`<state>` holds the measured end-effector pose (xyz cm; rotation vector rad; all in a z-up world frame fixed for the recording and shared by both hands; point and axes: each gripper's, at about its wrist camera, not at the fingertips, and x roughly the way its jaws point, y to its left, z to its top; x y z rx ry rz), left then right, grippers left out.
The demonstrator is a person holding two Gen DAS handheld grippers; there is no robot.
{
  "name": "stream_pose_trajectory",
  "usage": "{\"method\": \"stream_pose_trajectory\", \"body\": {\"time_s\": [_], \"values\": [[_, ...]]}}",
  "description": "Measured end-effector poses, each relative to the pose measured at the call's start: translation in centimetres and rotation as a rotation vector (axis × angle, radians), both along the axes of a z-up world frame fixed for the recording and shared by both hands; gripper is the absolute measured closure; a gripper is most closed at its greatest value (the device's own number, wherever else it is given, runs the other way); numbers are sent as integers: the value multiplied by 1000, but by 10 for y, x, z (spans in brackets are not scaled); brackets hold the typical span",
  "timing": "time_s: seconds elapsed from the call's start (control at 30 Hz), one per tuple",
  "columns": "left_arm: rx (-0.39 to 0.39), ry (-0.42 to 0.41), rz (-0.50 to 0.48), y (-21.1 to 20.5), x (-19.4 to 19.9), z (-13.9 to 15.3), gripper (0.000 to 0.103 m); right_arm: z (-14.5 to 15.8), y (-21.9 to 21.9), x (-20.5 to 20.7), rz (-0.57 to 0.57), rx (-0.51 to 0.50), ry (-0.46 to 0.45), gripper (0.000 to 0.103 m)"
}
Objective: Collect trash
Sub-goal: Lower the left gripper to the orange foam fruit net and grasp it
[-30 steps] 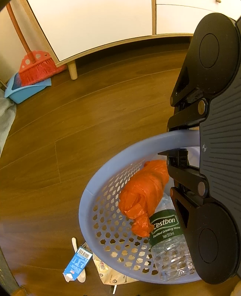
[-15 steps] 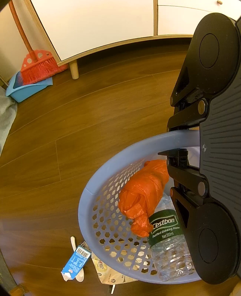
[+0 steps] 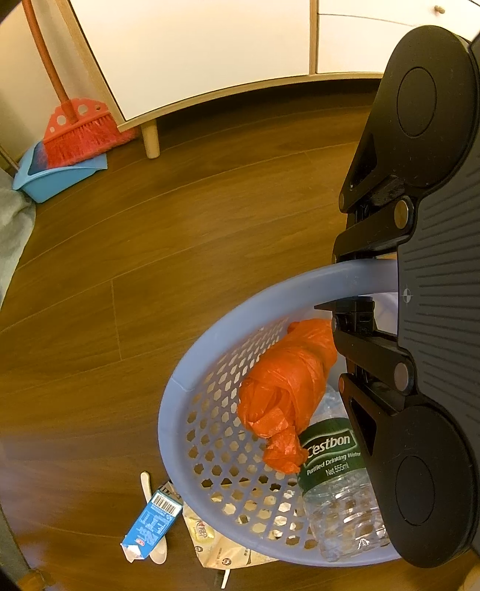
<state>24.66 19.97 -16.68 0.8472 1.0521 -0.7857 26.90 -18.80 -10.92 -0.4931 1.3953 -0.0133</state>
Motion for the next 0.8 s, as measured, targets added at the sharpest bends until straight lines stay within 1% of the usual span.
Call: {"method": "stream_pose_trajectory", "body": {"time_s": [0.1,0.27,0.33,0.5,0.63,0.67,0.8], "values": [[12,1,-2,25,1,-12,28,-1,3,1,7,-9,1,103],[39,16,26,65,6,-35,25,-2,8,1,19,-23,3,103],[37,24,44,77,7,-45,25,-3,9,0,23,-29,5,103],[22,80,125,92,15,-69,24,-8,10,-2,29,-41,22,103],[-3,141,253,99,27,-91,24,-14,8,-5,25,-55,37,103],[-9,153,271,100,28,-96,24,-15,7,-6,24,-58,39,103],[-14,181,282,99,27,-113,24,-15,4,-5,18,-56,37,103]]}}
